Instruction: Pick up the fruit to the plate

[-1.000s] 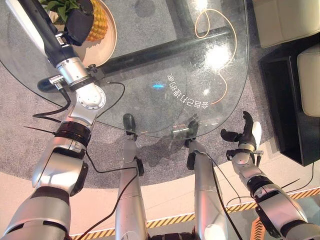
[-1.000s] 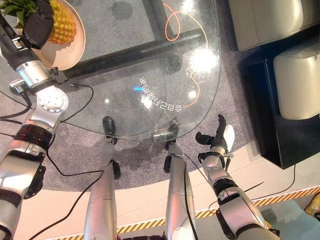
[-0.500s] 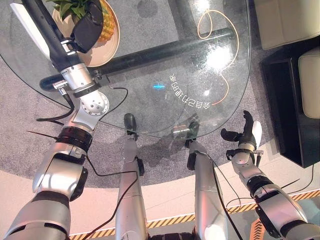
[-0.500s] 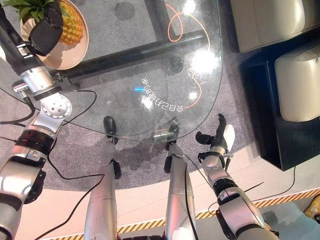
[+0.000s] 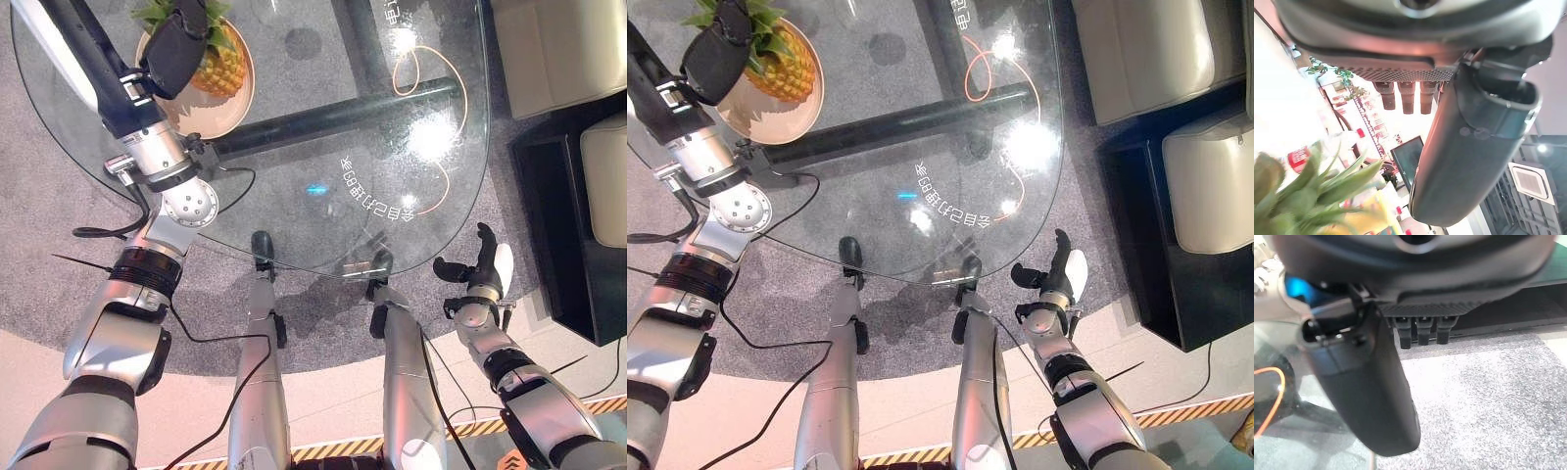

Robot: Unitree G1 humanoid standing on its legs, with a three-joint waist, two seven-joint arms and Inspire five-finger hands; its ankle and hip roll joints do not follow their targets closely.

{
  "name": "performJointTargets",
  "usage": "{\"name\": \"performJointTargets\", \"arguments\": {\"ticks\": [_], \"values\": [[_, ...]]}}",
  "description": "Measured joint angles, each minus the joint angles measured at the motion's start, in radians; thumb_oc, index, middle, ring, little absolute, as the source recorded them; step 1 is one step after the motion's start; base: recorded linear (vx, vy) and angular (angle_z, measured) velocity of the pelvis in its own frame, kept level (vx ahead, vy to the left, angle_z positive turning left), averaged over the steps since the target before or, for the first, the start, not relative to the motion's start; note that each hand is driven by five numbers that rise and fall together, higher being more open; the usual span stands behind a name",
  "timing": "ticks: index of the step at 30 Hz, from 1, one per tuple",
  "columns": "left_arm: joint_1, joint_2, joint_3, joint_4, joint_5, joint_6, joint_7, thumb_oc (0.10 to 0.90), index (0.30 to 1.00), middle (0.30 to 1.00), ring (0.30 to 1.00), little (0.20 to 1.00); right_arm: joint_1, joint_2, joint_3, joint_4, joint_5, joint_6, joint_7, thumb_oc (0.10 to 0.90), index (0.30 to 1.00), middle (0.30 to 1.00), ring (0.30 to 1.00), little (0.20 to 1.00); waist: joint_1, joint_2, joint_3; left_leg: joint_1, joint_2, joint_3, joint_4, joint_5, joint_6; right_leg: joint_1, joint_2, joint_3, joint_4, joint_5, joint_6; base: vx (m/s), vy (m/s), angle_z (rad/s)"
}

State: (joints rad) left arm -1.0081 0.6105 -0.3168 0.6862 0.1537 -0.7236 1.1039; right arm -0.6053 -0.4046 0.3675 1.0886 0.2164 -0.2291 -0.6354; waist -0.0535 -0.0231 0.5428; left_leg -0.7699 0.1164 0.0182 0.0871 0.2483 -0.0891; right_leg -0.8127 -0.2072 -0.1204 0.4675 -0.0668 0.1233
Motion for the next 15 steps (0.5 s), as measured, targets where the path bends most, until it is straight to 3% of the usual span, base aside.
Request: {"name": "performJointTargets", "arguments": {"ticks": [4,6,11,15], "values": [[0.024,0.001,0.02,0.0,-0.034,0.002,-0.015,0.8,0.9,0.9,0.9,0.9,0.018,0.02,0.0,0.0,0.0,0.001,0.0,0.8,0.9,0.9,0.9,0.9,0.001,0.001,0.0,0.049,-0.002,0.003,-0.007,0.0,0.0,0.044,-0.003,0.003,-0.003,-0.003,0.001,0.0,0.0,0.0],[0.034,0.002,0.024,-0.001,-0.116,0.001,-0.056,0.8,0.9,0.9,0.9,0.9,0.031,0.021,0.0,0.001,0.0,0.0,0.0,0.8,0.9,0.9,0.9,0.9,0.002,0.005,0.0,0.083,-0.003,0.004,-0.02,0.0,0.0,0.071,-0.004,0.004,-0.004,-0.007,0.002,0.04,-0.023,0.01],[0.148,-0.006,0.115,-0.023,-0.501,0.001,-0.301,0.8,0.9,0.9,0.9,0.9,0.08,0.024,-0.034,0.006,-0.001,0.0,0.001,0.8,0.9,0.9,0.9,0.9,0.004,0.027,0.002,0.217,-0.002,0.014,-0.054,0.0,0.0,0.204,-0.003,0.003,-0.042,-0.007,0.004,0.03,-0.011,-0.02],[0.283,-0.017,0.214,-0.023,-0.738,0.053,-0.451,0.8,0.9,0.9,0.9,0.9,0.155,0.016,-0.089,0.027,-0.001,0.0,0.001,0.8,0.9,0.9,0.9,0.9,0.009,0.048,0.0,0.376,-0.003,0.026,-0.102,-0.016,0.01,0.377,-0.002,-0.005,-0.129,-0.005,0.022,0.09,-0.011,-0.02]]}}
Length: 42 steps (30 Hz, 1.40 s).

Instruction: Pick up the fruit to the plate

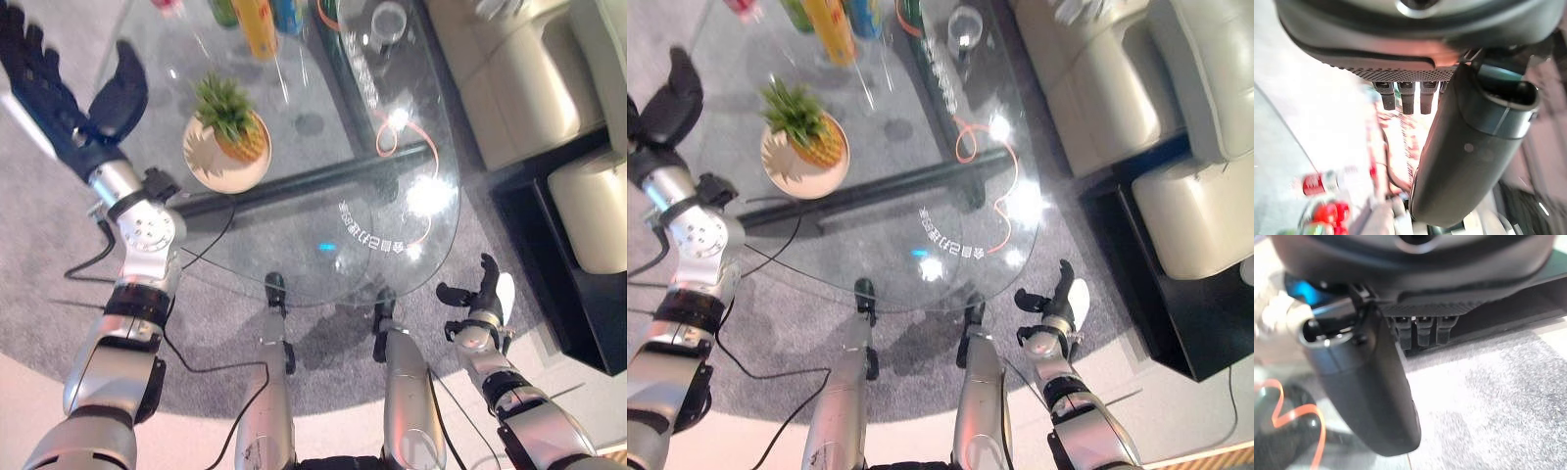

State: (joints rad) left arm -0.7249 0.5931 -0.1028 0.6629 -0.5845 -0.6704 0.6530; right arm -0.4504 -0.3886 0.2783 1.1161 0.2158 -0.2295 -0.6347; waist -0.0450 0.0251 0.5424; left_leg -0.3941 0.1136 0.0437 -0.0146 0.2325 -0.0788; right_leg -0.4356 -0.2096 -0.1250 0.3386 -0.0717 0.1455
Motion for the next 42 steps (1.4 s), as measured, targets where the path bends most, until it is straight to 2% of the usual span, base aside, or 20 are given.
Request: {"name": "performJointTargets", "arguments": {"ticks": [3,5,6,8,10,12,14,16,18,20,24,26,32,42], "values": [[0.102,-0.018,0.082,0.003,-0.143,0.106,-0.107,0.8,0.9,0.9,0.9,0.9,0.096,-0.011,-0.065,-0.003,-0.001,0.0,0.006,0.8,0.9,0.9,0.9,0.9,0.013,0.027,-0.012,0.123,-0.001,0.003,-0.04,-0.017,0.0,0.16,0.004,-0.011,-0.119,0.032,0.017,0.17,-0.03,-0.01],[0.171,-0.04,0.102,0.011,-0.223,0.175,-0.187,0.8,0.9,0.9,0.9,0.9,0.154,-0.017,-0.091,-0.004,-0.009,0.0,0.009,0.8,0.9,0.9,0.9,0.9,0.017,0.049,-0.038,0.167,-0.003,0.002,-0.057,-0.027,0.006,0.239,0.003,-0.026,-0.196,0.056,0.022,0.13,-0.03,0.09],[0.222,-0.059,0.118,0.031,-0.252,0.217,-0.24,0.8,0.9,0.9,0.9,0.9,0.195,-0.017,-0.105,-0.002,-0.015,0.001,0.021,0.8,0.9,0.9,0.9,0.9,0.018,0.064,-0.073,0.174,-0.008,0.001,-0.07,-0.026,0.009,0.269,0.002,-0.035,-0.246,0.081,0.023,0.17,-0.035,0.1],[0.311,-0.086,0.129,0.096,-0.262,0.286,-0.328,0.8,0.9,0.9,0.9,0.9,0.23,-0.011,-0.122,-0.001,-0.022,0.004,0.061,0.8,0.9,0.9,0.9,0.9,0.015,0.068,-0.084,0.225,-0.02,0.004,-0.071,-0.036,0.011,0.362,-0.003,-0.041,-0.332,0.112,0.03,0.18,-0.017,0.04],[0.375,-0.114,0.128,0.15,-0.26,0.352,-0.398,0.8,0.9,0.9,0.9,0.9,0.259,-0.002,-0.126,0.012,-0.027,0.005,0.1,0.8,0.9,0.9,0.9,0.9,0.014,0.063,-0.122,0.252,-0.025,0.006,-0.071,-0.054,0.008,0.417,-0.005,-0.053,-0.388,0.124,0.032,0.16,-0.005,0.03],[0.465,-0.158,0.127,0.259,-0.247,0.432,-0.474,0.8,0.9,0.9,0.9,0.9,0.29,0.012,-0.127,0.053,-0.056,0.01,0.149,0.8,0.9,0.9,0.9,0.9,0.016,0.045,-0.201,0.282,-0.026,0.008,-0.071,-0.072,0.0,0.464,0.001,-0.065,-0.424,0.128,0.03,0.19,-0.004,0.01],[0.522,-0.173,0.127,0.356,-0.197,0.492,-0.549,0.8,0.9,0.9,0.9,0.9,0.293,0.014,-0.128,0.078,-0.061,0.027,0.204,0.8,0.9,0.9,0.9,0.9,0.014,0.024,-0.232,0.335,-0.021,0.016,-0.072,-0.088,-0.005,0.514,0.005,-0.066,-0.424,0.117,0.029,0.23,-0.007,-0.06],[0.579,-0.189,0.127,0.45,-0.131,0.536,-0.604,0.8,0.9,0.9,0.9,0.9,0.32,0.028,-0.138,0.101,-0.066,0.05,0.259,0.8,0.9,0.9,0.9,0.9,0.013,-0.003,-0.312,0.363,-0.018,0.02,-0.072,-0.104,-0.011,0.541,0.007,-0.067,-0.425,0.097,0.026,0.15,-0.011,-0.03],[0.633,-0.195,0.122,0.511,-0.055,0.563,-0.656,0.8,0.9,0.9,0.9,0.9,0.351,0.045,-0.14,0.127,-0.095,0.071,0.314,0.8,0.9,0.9,0.9,0.9,0.015,-0.026,-0.382,0.38,-0.012,0.02,-0.075,-0.115,-0.015,0.557,0.012,-0.068,-0.425,0.081,0.018,0.12,0.004,0.02],[0.658,-0.204,0.117,0.57,0.01,0.577,-0.693,0.8,0.9,0.9,0.9,0.9,0.372,0.055,-0.139,0.145,-0.114,0.093,0.359,0.8,0.9,0.9,0.9,0.9,0.014,-0.033,-0.425,0.388,-0.009,0.019,-0.079,-0.119,-0.016,0.57,0.015,-0.071,-0.425,0.078,0.016,0.1,0.015,0.04],[0.705,-0.244,0.075,0.626,0.146,0.613,-0.742,0.8,0.9,0.9,0.9,0.9,0.425,0.07,-0.139,0.173,-0.138,0.144,0.428,0.8,0.9,0.9,0.9,0.9,0.016,-0.019,-0.48,0.41,-0.006,0.02,-0.079,-0.137,-0.017,0.588,0.018,-0.071,-0.43,0.059,0.01,0.05,0.017,0.02],[0.726,-0.271,0.07,0.635,0.186,0.619,-0.754,0.8,0.9,0.9,0.9,0.9,0.447,0.07,-0.138,0.174,-0.15,0.162,0.445,0.8,0.9,0.9,0.9,0.9,0.014,0.002,-0.495,0.41,-0.002,0.022,-0.079,-0.137,-0.018,0.587,0.021,-0.07,-0.43,0.058,0.011,0.05,0.018,-0.01],[0.736,-0.294,0.003,0.635,0.269,0.642,-0.762,0.8,0.9,0.9,0.9,0.9,0.463,0.07,-0.117,0.197,-0.178,0.211,0.481,0.8,0.9,0.9,0.9,0.9,0.013,0.028,-0.513,0.417,0.003,0.027,-0.079,-0.133,-0.013,0.59,0.026,-0.073,-0.43,0.063,0.007,0.01,0.006,-0.01],[0.732,-0.305,-0.043,0.633,0.332,0.656,-0.798,0.8,0.9,0.9,0.9,0.9,0.45,0.07,-0.091,0.213,-0.216,0.268,0.521,0.8,0.9,0.9,0.9,0.9,0.014,0.023,-0.511,0.428,0.006,0.027,-0.079,-0.137,-0.018,0.603,0.027,-0.081,-0.43,0.059,0.011,0.01,0.001,0.0]]}}
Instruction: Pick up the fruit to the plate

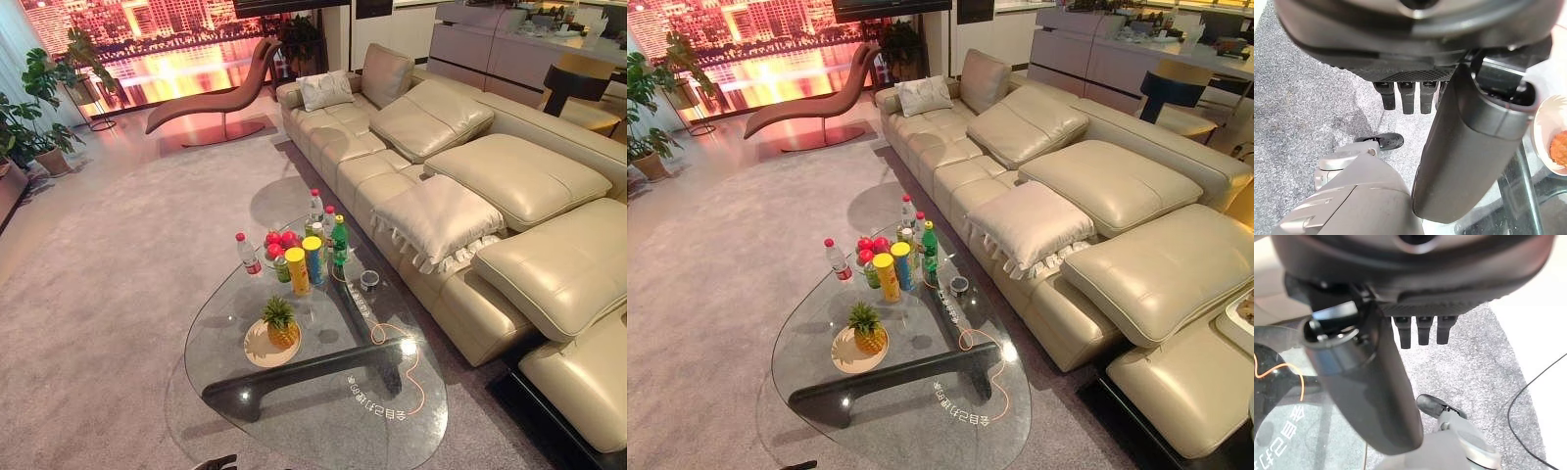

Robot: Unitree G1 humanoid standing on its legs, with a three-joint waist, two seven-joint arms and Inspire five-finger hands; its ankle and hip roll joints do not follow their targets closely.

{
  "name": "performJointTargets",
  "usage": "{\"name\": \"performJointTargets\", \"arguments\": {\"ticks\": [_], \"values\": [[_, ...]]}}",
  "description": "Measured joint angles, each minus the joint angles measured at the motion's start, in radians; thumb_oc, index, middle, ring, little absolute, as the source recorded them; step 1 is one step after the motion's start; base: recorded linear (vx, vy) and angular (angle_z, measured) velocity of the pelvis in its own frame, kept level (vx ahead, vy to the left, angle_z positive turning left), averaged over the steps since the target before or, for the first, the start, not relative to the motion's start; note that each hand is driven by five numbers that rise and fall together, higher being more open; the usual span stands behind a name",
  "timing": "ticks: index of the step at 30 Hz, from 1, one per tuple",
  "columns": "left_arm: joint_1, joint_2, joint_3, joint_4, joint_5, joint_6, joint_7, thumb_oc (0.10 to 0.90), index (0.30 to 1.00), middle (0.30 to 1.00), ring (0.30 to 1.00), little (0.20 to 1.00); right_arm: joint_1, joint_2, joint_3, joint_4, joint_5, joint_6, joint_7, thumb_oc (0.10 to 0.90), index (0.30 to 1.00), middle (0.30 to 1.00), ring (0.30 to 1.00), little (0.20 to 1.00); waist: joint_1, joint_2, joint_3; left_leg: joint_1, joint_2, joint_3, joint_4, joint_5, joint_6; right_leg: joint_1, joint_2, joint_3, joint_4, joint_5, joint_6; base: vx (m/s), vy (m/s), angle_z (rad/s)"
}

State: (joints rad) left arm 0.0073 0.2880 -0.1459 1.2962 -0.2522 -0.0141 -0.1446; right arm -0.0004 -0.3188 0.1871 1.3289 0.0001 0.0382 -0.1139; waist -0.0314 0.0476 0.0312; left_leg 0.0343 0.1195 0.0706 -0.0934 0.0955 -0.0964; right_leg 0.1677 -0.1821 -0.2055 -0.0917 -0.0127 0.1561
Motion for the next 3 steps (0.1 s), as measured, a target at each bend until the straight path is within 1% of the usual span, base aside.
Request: {"name": "performJointTargets", "arguments": {"ticks": [3], "values": [[-0.001,-0.001,0.0,0.0,0.0,0.001,0.0,0.8,0.9,0.9,0.9,0.9,-0.001,0.0,0.01,-0.002,0.0,0.002,0.003,0.8,0.9,0.9,0.9,0.9,0.001,0.0,0.0,0.0,0.0,0.0,0.0,0.0,0.0,0.0,0.0,-0.001,0.0,0.0,0.0,0.0,0.0,0.0]]}}
